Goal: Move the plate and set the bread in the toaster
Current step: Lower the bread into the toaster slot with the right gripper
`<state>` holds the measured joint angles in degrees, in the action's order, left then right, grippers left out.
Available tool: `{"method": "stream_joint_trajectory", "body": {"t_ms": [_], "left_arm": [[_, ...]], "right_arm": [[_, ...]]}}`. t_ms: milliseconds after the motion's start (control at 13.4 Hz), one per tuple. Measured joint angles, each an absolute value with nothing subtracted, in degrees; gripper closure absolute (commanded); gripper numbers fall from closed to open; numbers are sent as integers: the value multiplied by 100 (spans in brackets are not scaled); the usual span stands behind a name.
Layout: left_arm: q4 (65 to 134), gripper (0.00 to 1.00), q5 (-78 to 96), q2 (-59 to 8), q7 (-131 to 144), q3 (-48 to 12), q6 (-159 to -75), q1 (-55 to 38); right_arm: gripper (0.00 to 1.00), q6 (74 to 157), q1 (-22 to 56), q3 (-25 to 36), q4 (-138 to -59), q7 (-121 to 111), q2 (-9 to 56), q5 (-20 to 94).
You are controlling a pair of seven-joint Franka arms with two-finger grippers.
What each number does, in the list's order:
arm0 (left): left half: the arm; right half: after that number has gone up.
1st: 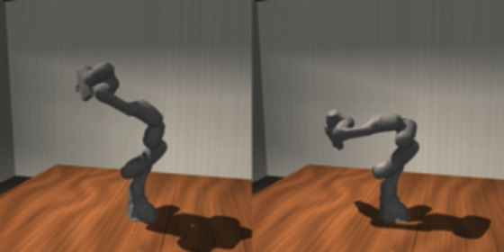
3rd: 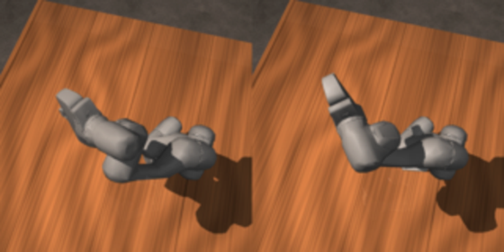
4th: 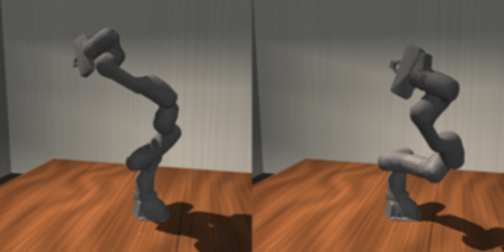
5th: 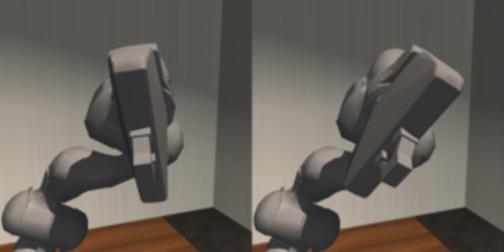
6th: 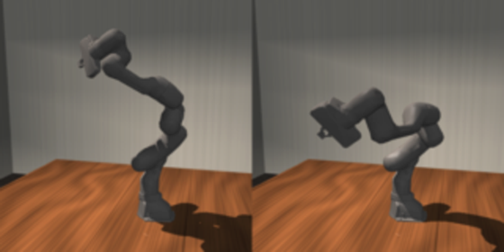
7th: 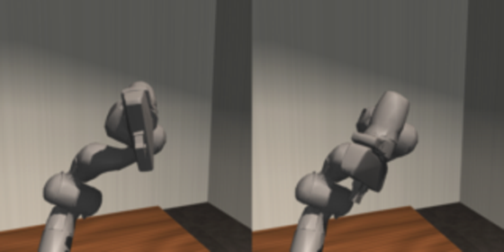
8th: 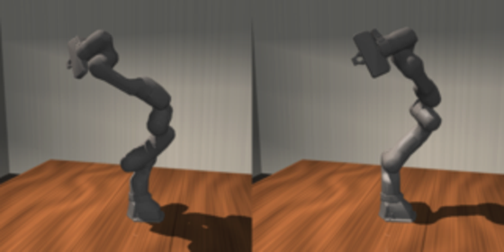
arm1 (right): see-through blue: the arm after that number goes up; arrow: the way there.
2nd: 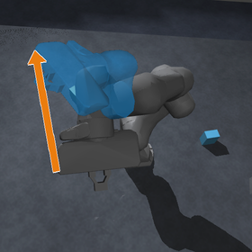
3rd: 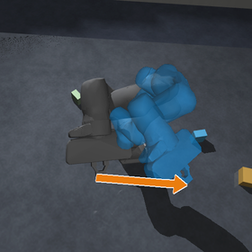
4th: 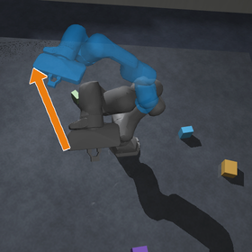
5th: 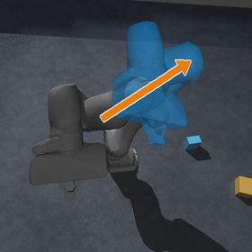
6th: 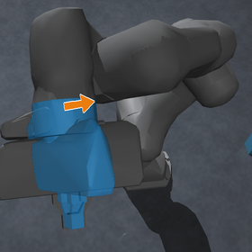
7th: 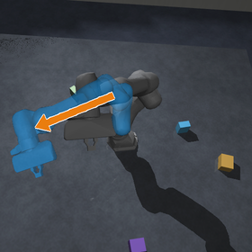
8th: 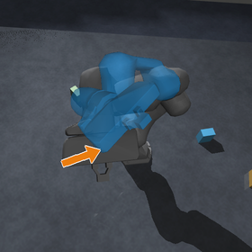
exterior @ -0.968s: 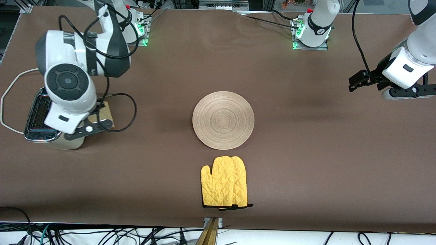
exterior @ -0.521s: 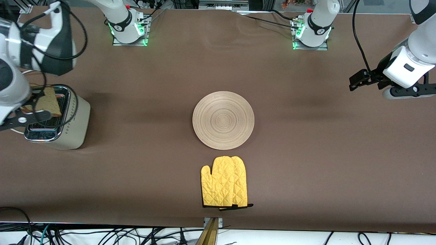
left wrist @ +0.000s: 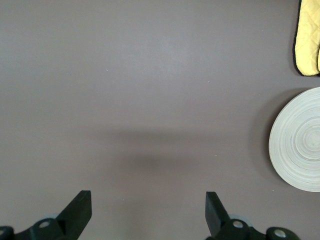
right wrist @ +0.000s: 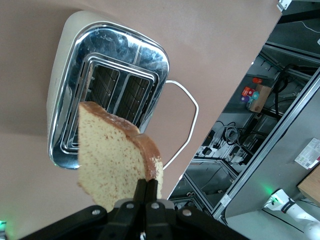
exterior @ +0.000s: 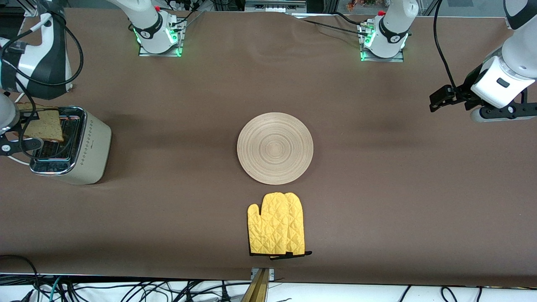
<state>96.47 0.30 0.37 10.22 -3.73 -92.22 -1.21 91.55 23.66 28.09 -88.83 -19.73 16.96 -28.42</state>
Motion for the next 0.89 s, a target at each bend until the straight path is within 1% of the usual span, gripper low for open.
{"method": "stream_joint_trajectory", "body": {"t_ms": [447,894], "left_arm": [[9630,0,30,37,1022,-373,-9222,-121],[9625,0,30,37,1023,-367,-9222,-121]], "right_arm": [[100,9692,2197,2804,-9198,-1791,1847,-2866],[100,9930,2119,2804,-9272,-1786,1930,-2917]]}}
